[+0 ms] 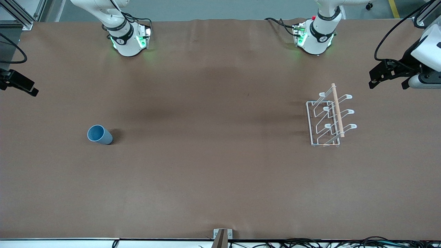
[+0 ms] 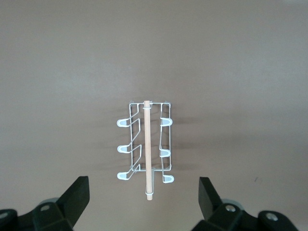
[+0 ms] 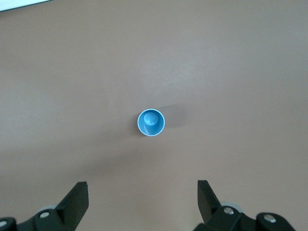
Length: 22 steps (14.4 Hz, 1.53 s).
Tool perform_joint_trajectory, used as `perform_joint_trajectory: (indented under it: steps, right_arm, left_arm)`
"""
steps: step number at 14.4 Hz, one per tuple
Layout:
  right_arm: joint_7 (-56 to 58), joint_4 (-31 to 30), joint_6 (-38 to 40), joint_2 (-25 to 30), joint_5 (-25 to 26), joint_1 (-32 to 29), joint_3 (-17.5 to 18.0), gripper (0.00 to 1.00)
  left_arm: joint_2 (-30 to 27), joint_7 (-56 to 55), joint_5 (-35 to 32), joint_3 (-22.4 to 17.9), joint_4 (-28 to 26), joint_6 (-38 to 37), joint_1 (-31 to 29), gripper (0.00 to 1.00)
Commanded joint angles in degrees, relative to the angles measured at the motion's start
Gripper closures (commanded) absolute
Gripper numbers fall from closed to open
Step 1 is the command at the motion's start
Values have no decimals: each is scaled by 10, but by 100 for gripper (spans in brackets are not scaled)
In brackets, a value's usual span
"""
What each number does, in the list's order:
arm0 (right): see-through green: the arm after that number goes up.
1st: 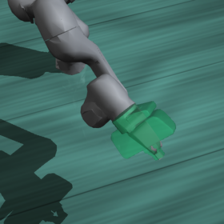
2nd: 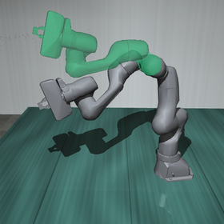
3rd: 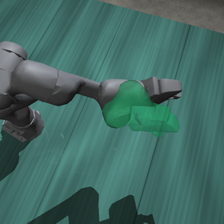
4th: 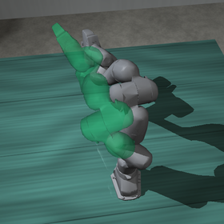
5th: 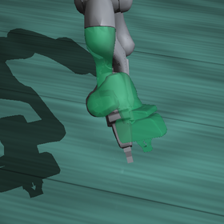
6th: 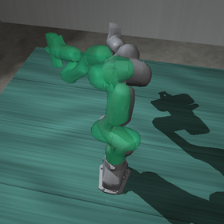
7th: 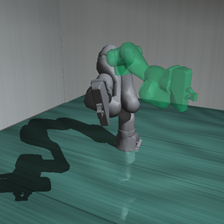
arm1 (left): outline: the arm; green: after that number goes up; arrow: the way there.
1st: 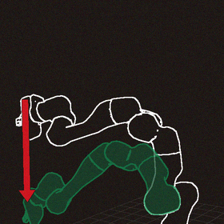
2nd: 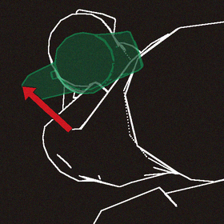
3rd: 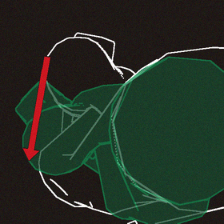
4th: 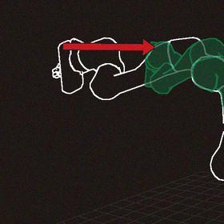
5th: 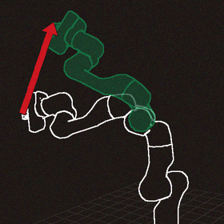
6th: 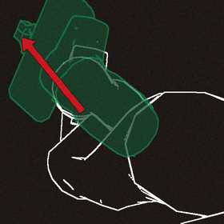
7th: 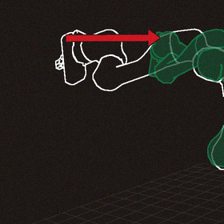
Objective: Hang cup on cup holder
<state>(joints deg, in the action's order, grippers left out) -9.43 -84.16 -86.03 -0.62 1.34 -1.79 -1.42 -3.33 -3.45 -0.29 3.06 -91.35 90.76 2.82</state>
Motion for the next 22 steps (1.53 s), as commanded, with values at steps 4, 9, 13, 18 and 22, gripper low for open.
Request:
perform_joint_trajectory:
  steps: [4, 9, 13, 18, 22]
  right_arm:
    - [4, 0, 0, 0, -5, -4, 3, 0]
    - [6, 0, 3, 0, -5, -4, 2, 0]
    - [10, -1, 3, 0, -3, -5, 2, 0]
    - [55, -60, -38, -3, 3, -9, 1, 0]
    - [57, -179, -134, -3, 3, -9, -1, 0]
  left_arm:
    - [6, 4, 7, -2, 13, -1, -1, 0]
    - [10, -1, 7, -2, 13, 1, 0, 0]
    - [10, -1, 7, -2, 13, 1, -1, 0]
    - [13, 0, 7, -2, 12, 3, -2, 0]
    - [14, 0, 7, -2, 11, 6, -2, 0]
